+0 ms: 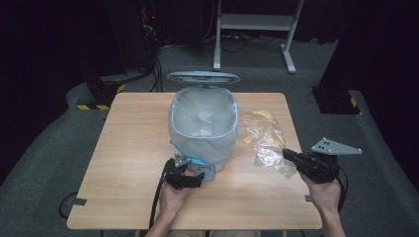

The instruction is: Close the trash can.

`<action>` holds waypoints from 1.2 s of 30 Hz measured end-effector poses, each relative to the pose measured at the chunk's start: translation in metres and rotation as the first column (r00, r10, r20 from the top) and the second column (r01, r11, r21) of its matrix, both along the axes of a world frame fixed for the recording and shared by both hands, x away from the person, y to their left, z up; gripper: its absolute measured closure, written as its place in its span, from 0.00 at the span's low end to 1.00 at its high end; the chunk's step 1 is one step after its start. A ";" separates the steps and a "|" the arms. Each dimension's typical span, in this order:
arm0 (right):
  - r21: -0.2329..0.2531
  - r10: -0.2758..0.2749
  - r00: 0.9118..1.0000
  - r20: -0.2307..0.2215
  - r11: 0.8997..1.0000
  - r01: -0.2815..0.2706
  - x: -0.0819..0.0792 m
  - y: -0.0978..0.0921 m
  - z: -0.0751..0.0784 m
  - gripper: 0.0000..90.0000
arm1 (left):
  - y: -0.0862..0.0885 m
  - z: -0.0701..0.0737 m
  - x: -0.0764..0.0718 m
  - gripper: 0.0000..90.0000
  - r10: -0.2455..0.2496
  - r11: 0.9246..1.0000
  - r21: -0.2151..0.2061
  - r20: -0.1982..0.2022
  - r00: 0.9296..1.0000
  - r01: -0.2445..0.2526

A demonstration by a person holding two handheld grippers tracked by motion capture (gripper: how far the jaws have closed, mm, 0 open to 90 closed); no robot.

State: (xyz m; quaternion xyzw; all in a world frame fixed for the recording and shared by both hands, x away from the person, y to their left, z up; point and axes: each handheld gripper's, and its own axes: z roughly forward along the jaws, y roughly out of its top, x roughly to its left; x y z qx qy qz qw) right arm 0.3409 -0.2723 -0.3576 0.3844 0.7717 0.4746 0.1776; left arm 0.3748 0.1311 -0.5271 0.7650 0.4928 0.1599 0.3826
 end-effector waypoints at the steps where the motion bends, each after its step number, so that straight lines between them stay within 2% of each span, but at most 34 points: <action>1: 0.000 0.003 1.000 0.001 1.000 -0.003 0.000 0.000 0.001 1.00 | 0.000 0.000 0.000 0.04 0.000 1.000 0.000 0.000 1.000 0.000; 18: 0.028 0.039 0.999 0.017 0.999 -0.039 0.002 0.001 0.021 1.00 | 0.000 0.000 0.000 0.04 0.001 1.000 -0.001 0.000 1.000 -0.001; 36: 0.014 0.077 0.997 0.028 0.997 -0.077 0.012 0.015 0.038 1.00 | 0.000 0.000 0.000 0.04 0.000 1.000 -0.001 0.000 1.000 0.000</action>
